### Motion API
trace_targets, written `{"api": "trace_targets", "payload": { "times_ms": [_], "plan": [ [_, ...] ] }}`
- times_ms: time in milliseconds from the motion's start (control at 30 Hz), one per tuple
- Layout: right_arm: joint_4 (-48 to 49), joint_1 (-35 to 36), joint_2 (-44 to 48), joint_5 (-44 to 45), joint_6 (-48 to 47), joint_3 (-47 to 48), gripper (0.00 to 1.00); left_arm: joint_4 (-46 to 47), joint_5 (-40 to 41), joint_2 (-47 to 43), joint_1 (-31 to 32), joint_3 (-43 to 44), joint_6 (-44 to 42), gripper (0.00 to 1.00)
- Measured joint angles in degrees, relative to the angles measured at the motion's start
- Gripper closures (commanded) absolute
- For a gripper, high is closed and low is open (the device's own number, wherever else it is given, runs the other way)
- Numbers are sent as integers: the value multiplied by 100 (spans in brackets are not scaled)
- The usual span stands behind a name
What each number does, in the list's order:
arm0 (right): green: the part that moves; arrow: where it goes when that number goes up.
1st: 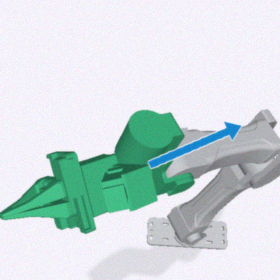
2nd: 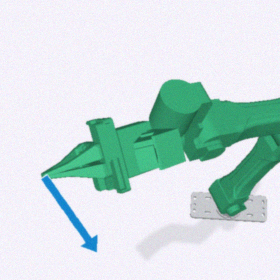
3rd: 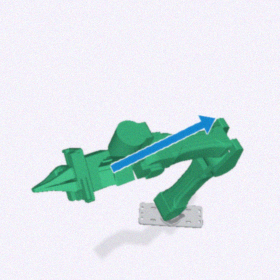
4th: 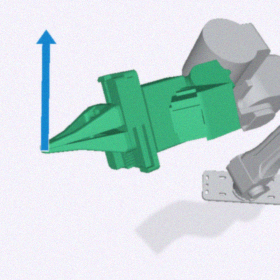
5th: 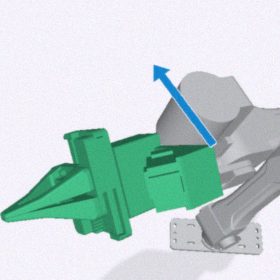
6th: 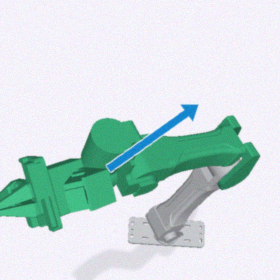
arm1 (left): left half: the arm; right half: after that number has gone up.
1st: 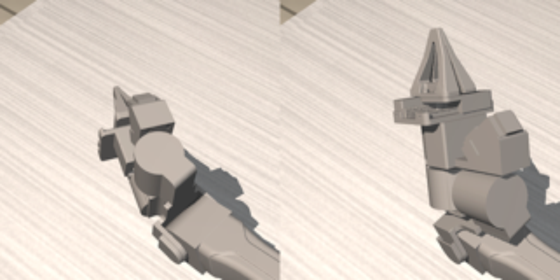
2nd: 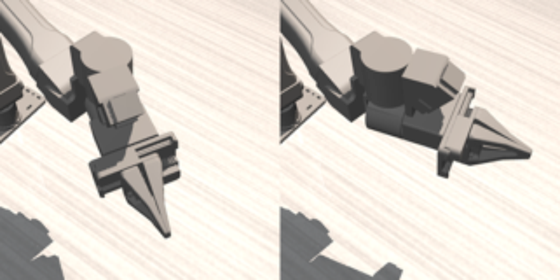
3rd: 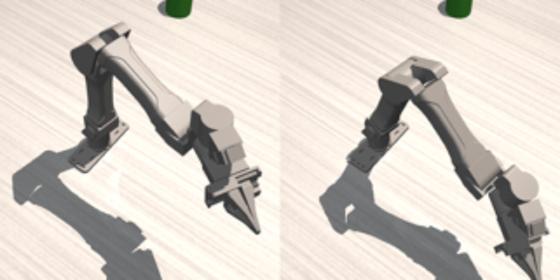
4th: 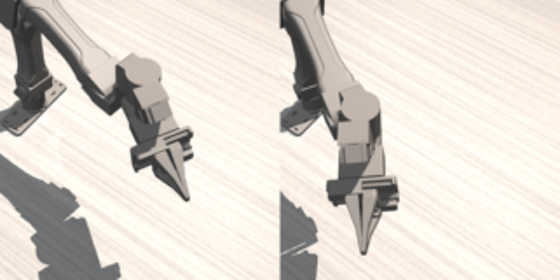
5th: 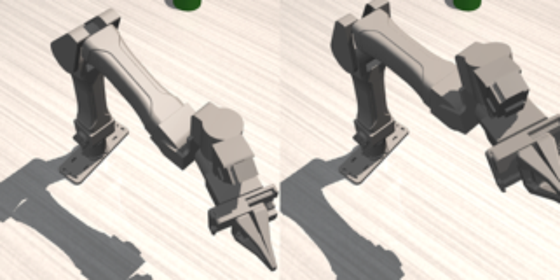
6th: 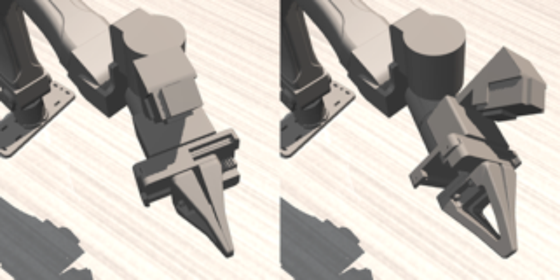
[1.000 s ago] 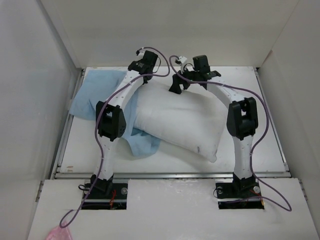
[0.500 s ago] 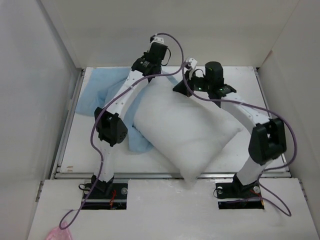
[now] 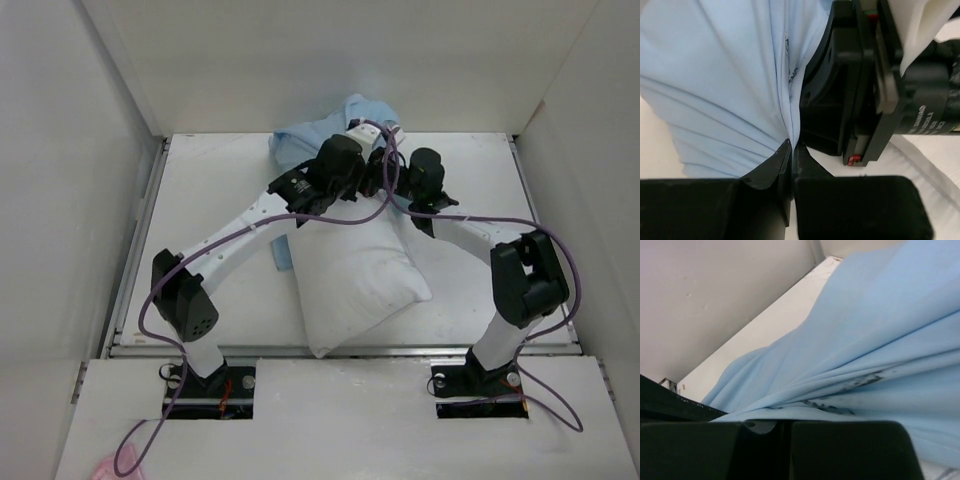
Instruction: Put the pillow into the pillowcase
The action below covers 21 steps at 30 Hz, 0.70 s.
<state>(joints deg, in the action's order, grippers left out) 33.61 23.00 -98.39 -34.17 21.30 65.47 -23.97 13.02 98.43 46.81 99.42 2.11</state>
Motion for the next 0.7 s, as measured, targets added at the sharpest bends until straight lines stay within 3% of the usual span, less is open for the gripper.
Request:
{"api": "trace_targets", "payload": {
  "times_ms": [33,133,167,267,433,567,700],
  "plan": [
    [11,-13,24,44,68,-72,82,192,11,-70,26,-238,33,100],
    [-70,-98,197,164,133,-240,61,498,-31,-168,-7,-555,181,100],
    [-160,-133,319,221,109,-317,43,557,-57,-168,-35,-555,243,100],
    [-542,-216,874,595,-81,-619,14,584,-87,-157,-138,-463,393,100],
    [-1937,-278,2000,1274,-468,-723,0,514,-208,208,-372,223,573,100],
    [-2859,-267,2732,1777,-656,-699,0,490,-251,505,-533,577,612,100],
    [-3237,-273,2544,1766,-651,-588,0,428,-361,669,-590,717,610,100]
  ]
}}
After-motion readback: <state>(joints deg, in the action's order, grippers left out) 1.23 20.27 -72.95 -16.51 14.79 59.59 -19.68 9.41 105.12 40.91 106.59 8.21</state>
